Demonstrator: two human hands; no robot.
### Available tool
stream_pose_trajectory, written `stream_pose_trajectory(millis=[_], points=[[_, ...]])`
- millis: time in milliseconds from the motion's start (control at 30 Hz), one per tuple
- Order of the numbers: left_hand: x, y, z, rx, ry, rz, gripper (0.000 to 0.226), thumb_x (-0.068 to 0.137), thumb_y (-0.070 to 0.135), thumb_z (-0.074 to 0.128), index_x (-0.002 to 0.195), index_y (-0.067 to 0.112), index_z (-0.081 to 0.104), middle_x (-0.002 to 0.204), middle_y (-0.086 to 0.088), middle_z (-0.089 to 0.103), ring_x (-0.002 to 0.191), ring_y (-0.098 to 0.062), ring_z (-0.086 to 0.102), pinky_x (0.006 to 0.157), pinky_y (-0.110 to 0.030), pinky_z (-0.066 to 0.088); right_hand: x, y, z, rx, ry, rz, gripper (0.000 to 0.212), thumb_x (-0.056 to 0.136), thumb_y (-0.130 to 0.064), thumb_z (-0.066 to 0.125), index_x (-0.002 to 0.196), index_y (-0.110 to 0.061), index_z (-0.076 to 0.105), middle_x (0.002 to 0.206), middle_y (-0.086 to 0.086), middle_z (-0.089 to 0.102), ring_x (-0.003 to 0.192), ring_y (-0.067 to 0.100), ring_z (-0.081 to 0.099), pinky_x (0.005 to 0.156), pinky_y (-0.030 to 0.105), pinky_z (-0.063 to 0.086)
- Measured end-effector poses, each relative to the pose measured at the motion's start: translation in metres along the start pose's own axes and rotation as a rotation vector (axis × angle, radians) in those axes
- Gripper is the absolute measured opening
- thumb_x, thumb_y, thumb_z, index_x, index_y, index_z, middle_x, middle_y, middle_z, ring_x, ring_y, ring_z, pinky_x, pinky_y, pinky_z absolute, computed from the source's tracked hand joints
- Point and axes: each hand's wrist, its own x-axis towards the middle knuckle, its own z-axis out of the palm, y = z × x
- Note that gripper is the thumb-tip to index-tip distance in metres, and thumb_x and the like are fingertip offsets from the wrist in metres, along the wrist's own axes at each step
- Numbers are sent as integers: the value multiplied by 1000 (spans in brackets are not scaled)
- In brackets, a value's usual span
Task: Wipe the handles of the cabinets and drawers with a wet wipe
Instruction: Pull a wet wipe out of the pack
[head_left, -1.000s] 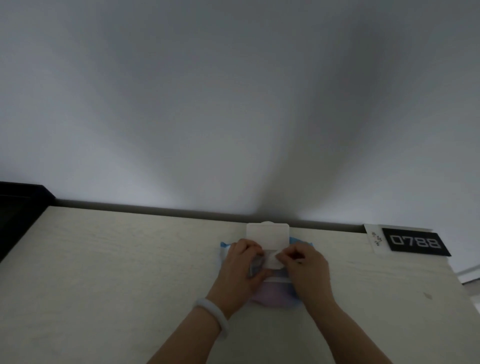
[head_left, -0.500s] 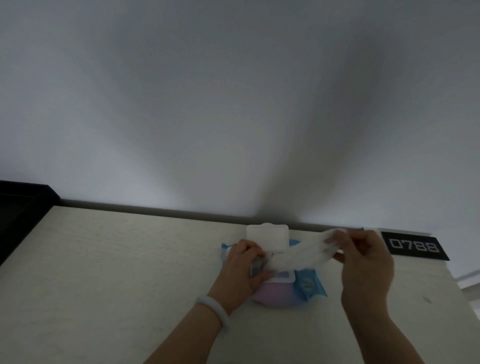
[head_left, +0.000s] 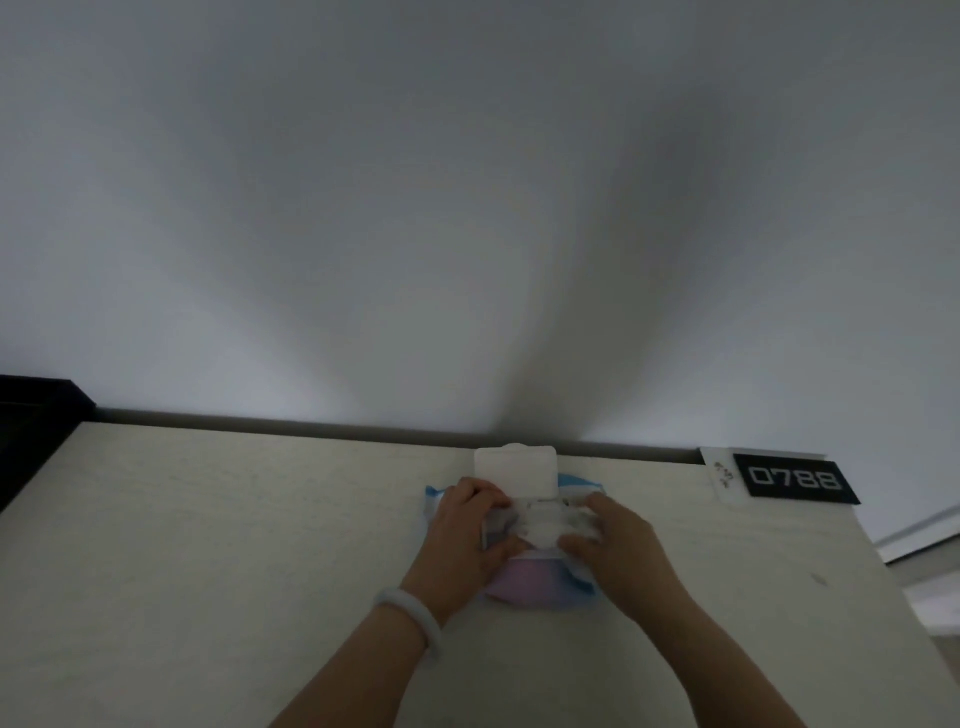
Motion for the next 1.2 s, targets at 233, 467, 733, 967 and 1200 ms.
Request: stream_pose_trajectory(millis=[233,467,733,967,1200], points=[[-1,1,-1,-17,-12,-11,39,74,48,62,98,18,57,101,7,50,94,-12,50,85,-27,44,-5,-10,-46,437,521,57,9,91,-14,60,84,-9,58,82,8,58,79,30,55,63,32,39],[-2,3,-3,-45,12,19,27,78,47,63,92,27,51,99,8,49,93,-10,50,83,-26,45,-6,-6,-30,-193,101,-206,25,95,-2,46,94,-20,63,96,-2,63,82,12,62,73,19,47],[-13,2,-4,76,-67,84,28,83,44,56,102,29,70,123,0,47,118,-10,40,104,-25,35,6,2,0,-400,-125,-297,31,98,-15,46,115,-27,69,109,0,46,102,13,51,91,18,41],[-9,7,-9,285,-99,238,27,88,40,48,101,37,72,124,-6,53,113,-21,47,96,-34,42,1,-7,-1,-552,-275,-264,18,92,-43,58,108,-37,64,115,0,44,111,16,43,88,22,34],[12,16,-21,81,102,-69,46,85,21,54,130,12,49,139,-5,39,128,-16,34,111,-34,31,15,-19,-14,-311,4,-240,56,99,-15,43,151,-27,26,135,6,41,122,20,45,101,30,39]])
